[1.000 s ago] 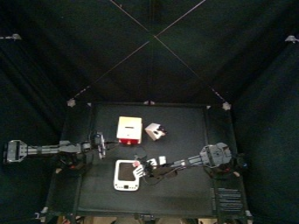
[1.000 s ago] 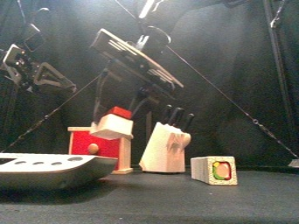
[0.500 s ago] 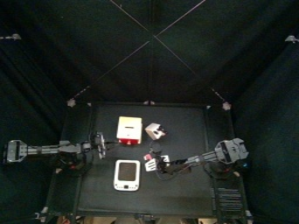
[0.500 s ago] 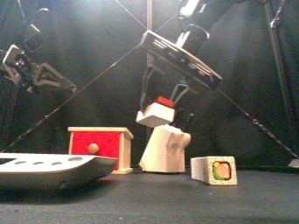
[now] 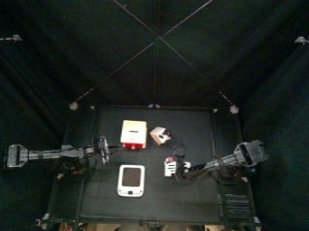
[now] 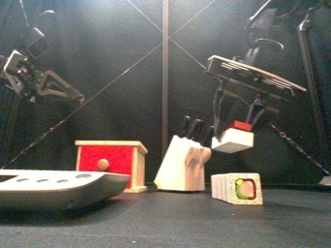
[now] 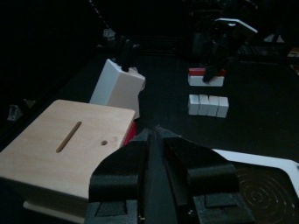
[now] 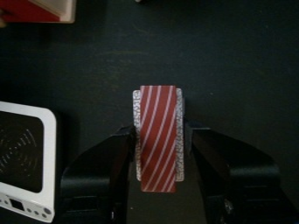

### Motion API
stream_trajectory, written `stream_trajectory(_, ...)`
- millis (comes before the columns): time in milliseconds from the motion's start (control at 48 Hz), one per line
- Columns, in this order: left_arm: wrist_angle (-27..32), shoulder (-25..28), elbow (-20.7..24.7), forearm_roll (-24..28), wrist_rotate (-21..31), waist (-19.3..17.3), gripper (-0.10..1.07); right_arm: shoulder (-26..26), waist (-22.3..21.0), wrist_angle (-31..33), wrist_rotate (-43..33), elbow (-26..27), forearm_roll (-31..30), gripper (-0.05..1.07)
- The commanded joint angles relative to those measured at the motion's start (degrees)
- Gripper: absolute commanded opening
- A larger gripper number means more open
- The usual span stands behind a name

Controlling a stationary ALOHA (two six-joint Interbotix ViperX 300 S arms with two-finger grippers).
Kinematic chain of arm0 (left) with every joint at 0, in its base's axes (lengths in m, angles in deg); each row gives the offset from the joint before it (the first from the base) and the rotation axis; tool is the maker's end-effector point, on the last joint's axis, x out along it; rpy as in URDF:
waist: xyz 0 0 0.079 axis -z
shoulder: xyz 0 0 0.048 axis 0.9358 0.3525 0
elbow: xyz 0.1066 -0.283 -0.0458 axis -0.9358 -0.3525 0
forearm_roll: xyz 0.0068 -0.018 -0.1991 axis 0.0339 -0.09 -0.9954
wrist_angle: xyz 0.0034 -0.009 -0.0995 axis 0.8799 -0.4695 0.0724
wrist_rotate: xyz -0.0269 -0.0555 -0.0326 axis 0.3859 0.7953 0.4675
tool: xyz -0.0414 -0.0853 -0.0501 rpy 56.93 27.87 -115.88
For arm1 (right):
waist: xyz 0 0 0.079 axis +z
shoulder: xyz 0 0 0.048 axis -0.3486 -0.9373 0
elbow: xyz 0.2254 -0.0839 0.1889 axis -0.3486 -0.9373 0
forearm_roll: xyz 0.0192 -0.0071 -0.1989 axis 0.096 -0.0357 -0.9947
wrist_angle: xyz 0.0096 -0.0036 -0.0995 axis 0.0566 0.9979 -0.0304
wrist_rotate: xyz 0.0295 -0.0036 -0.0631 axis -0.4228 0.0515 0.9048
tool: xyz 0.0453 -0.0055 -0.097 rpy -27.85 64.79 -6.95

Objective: Put salmon sushi right of white sushi roll

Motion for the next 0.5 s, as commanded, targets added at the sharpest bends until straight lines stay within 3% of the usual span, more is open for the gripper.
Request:
stream_trajectory(0,-0.26,0.09,0.62,0.0,-0.09,-0.18,0.59,2.81,1.14,0.18,-2.11,-1.05,0.88,0.73)
stream_trajectory(208,-0.35,0.09,0.62,-0.09,-0.09,-0.26,0.59,4.57,3.25,1.05,-5.19,-4.13,3.25,0.73)
stream_trajectory(479,-0.35,0.09,0.62,-0.09,-0.09,-0.26,0.59,2.72,2.99,1.14,-5.36,-7.12,5.54,0.74)
